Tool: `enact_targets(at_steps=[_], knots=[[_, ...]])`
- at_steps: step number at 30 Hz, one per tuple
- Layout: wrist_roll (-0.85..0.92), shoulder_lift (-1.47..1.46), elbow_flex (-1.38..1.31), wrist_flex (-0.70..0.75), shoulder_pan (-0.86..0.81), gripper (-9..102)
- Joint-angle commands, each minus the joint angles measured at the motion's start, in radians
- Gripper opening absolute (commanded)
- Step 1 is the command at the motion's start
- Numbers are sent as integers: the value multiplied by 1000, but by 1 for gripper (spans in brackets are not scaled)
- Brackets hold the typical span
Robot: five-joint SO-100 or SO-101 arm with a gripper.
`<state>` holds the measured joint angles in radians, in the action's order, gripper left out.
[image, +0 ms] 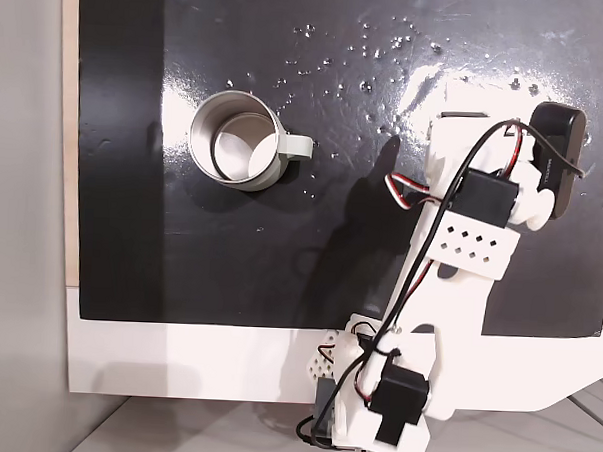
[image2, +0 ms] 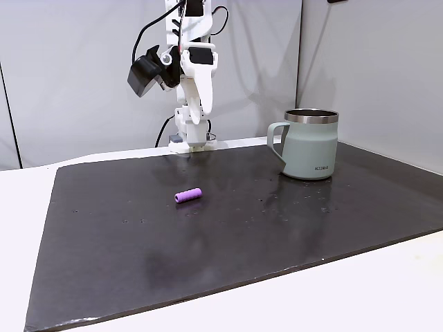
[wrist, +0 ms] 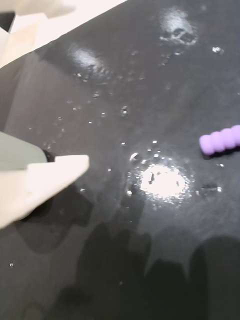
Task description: Grasp a pengrip and put it in the cup.
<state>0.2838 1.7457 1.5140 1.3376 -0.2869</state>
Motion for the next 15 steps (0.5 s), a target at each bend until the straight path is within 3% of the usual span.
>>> enact_targets(at_steps=[1, 15], knots=[[6, -87, -138, 21, -17, 31], [11, -499, -400, 31, -74, 31]])
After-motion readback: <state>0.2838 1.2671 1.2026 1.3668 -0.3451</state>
